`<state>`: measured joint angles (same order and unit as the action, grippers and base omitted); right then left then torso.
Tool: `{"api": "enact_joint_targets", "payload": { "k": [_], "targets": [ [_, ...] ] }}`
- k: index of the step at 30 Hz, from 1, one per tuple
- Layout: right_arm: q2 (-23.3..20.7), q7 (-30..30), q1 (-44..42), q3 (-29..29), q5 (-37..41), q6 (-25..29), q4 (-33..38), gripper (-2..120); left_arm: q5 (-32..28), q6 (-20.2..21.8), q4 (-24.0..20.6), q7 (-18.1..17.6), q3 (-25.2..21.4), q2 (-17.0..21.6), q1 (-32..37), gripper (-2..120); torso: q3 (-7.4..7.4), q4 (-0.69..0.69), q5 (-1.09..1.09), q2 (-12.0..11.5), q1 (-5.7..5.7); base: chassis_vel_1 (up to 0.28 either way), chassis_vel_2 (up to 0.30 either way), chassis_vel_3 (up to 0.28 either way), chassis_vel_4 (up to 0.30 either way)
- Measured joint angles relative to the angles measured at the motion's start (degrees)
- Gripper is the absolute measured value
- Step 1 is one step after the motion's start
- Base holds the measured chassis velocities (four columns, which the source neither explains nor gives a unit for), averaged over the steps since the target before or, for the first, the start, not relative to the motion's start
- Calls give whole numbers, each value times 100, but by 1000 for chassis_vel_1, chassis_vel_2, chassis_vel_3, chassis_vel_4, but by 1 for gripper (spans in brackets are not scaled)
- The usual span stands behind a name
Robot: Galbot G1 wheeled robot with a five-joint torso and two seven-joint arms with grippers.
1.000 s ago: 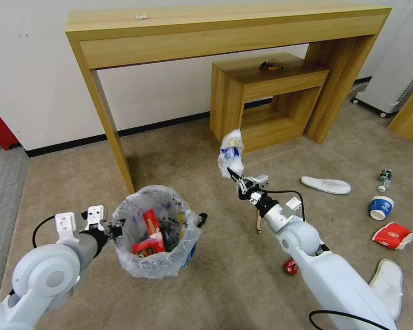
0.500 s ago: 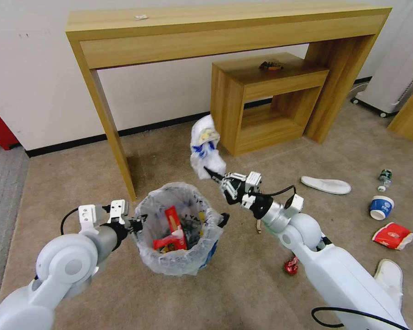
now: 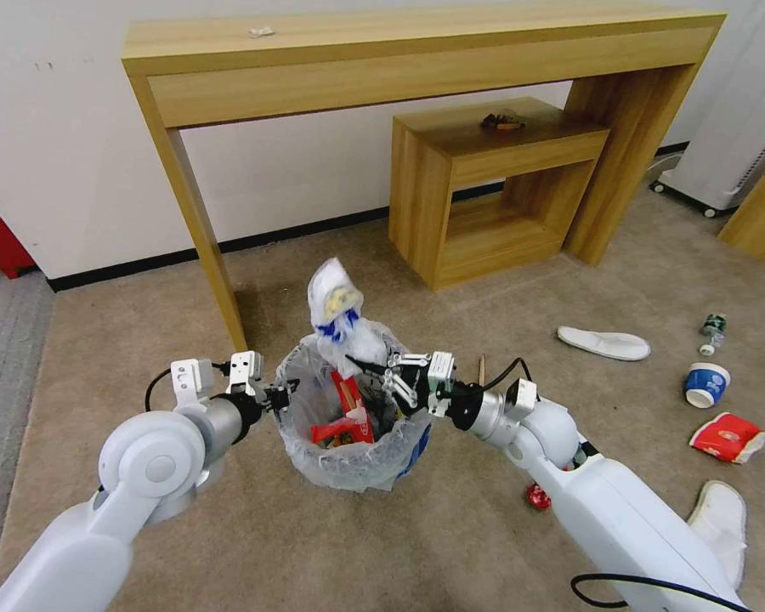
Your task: Pick up the trash bin and place the garbage on the floor into it.
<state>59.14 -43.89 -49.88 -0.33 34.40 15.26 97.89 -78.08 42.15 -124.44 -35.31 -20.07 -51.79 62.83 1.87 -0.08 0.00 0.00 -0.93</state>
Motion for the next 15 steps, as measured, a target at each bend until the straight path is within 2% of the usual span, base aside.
{"api": "enact_joint_targets", "payload": {
  "k": [9,15],
  "targets": [
    [-17,-134,-87,12,-122,1,-70,3,-21,1,-15,23,-89,64,-5,0,0,0,0,0,0,0,0,0,0],
    [-41,-162,-111,72,-105,-1,-62,25,-20,1,-34,28,-153,114,75,0,0,0,0,0,0,0,0,0,0]
  ]
}}
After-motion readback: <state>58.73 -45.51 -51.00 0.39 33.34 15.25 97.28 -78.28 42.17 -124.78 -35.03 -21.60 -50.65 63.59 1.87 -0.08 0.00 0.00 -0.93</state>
